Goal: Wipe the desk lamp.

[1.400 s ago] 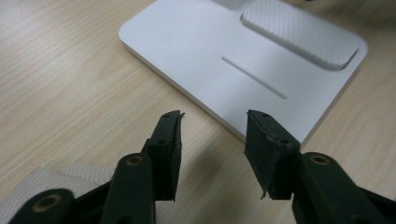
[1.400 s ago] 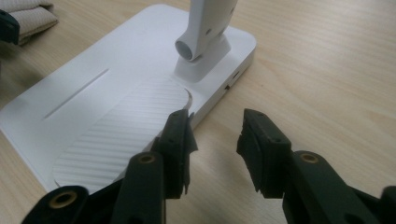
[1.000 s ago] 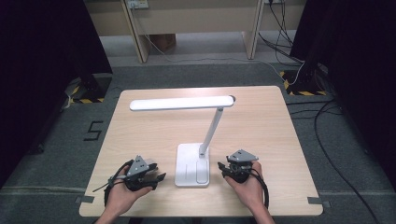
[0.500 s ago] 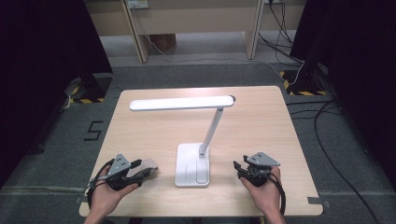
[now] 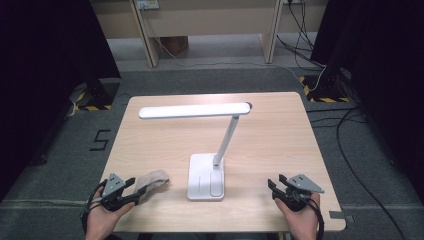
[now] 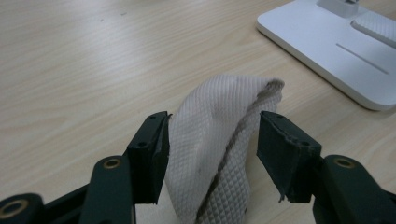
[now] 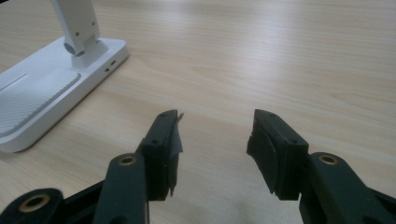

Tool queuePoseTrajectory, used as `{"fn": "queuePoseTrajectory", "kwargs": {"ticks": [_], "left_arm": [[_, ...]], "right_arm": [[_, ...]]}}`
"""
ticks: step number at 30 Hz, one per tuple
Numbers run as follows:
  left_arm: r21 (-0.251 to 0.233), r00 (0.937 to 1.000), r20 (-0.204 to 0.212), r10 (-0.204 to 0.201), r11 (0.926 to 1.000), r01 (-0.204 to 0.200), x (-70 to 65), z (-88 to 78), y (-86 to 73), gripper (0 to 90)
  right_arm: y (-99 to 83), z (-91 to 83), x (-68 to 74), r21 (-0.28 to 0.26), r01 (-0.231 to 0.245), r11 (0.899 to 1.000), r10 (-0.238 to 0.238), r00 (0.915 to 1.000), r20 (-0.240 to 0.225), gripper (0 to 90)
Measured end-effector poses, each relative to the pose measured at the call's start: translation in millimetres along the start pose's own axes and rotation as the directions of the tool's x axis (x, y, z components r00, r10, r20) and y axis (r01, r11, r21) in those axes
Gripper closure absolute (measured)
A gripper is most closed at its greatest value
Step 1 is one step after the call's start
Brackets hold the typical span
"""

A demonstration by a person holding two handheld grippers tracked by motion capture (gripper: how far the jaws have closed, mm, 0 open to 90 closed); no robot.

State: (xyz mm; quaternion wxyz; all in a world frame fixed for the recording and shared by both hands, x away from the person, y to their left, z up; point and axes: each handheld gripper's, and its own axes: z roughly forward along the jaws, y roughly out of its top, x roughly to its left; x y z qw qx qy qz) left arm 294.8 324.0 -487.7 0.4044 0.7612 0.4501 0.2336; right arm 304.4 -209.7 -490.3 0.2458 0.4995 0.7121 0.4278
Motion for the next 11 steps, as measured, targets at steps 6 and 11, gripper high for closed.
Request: {"fn": "queuePoseTrajectory", "kwargs": {"ticks": [6,11], "left_arm": [[-0.034,0.9997,0.024,0.007,0.9994,-0.006,-2.3,5.0,-6.4,42.4],[-0.035,0.9991,0.024,0.035,0.9988,-0.034,-5.2,12.5,-11.3,42.0]], "right_arm": [[-14.1,-5.8,-10.6,-0.063,-0.044,0.997,0.046,0.9987,0.023,51.0],[-14.5,-2.6,-11.6,-0.088,-0.047,0.995,0.048,0.9988,0.012,48.9]]}}
